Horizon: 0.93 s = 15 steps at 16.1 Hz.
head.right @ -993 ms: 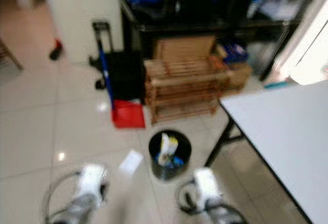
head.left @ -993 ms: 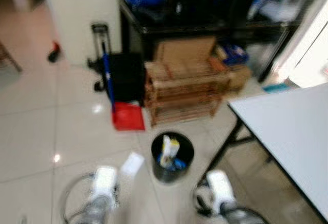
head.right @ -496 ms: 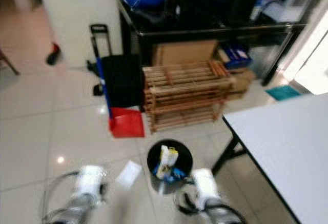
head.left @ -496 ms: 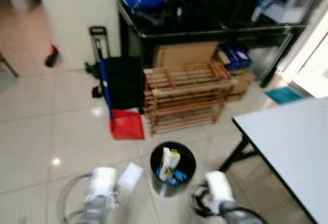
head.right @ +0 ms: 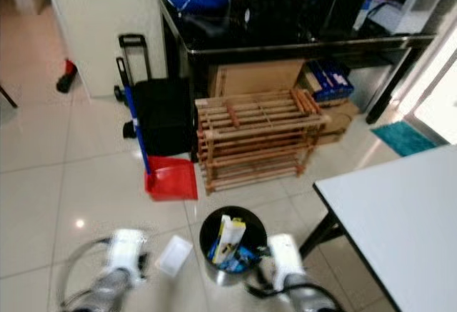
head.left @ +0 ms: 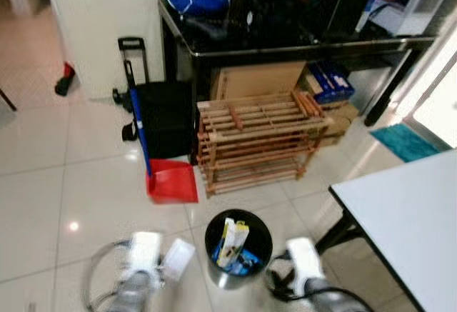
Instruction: Picking trash to rubbish bin
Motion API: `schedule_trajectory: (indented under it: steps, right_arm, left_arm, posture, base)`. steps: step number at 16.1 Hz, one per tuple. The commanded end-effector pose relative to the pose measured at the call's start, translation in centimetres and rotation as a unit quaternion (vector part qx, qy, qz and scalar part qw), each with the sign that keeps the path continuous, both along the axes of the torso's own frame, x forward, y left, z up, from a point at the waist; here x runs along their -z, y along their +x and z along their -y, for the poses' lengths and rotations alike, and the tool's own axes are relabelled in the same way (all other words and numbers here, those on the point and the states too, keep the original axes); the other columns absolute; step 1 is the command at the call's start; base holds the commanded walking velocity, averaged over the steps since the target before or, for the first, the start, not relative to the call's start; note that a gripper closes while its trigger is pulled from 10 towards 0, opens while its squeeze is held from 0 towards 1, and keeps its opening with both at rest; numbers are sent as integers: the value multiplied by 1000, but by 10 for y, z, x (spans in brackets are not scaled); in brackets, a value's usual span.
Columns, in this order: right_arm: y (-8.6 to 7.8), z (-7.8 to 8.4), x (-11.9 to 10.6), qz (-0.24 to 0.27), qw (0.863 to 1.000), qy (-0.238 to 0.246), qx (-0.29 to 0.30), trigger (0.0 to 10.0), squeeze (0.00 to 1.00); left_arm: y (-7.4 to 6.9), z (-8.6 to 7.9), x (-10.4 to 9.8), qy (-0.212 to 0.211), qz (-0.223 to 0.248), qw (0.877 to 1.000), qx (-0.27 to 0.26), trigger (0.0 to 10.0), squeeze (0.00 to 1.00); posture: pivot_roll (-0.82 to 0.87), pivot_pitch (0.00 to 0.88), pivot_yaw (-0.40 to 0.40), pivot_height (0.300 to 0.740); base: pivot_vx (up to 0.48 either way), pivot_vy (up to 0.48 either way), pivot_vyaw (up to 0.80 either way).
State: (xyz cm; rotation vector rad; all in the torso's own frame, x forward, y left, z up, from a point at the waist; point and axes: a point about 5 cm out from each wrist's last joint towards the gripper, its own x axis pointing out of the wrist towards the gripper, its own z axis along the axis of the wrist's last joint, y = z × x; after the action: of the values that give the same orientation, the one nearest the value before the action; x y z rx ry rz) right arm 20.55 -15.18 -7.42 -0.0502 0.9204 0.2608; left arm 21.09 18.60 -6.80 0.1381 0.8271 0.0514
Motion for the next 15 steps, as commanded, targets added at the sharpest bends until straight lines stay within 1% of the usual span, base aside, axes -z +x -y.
schedule_trajectory:
  steps: [1,7,15]
  right_arm:
    - [3,-7,-2,5,1000,8,-5,10000,0]
    - [2,-8,-1,2,1000,8,-6,10000,0]
    - [0,-9,0,-9,1000,4,-23,10000,0]
  left_arm:
    - [0,-11,-1,10,0,1000,-8,10000,0]
    - [1,-11,-2,7,4,1000,-8,10000,0]
    - [1,-11,-2,7,4,1000,-9,10000,0]
  posture:
    - [36,22,-106,740]
    - [39,24,-109,740]
    - [40,25,-110,740]
  base:
    - [0,0,0]
    - [0,0,0]
    - [0,0,-800]
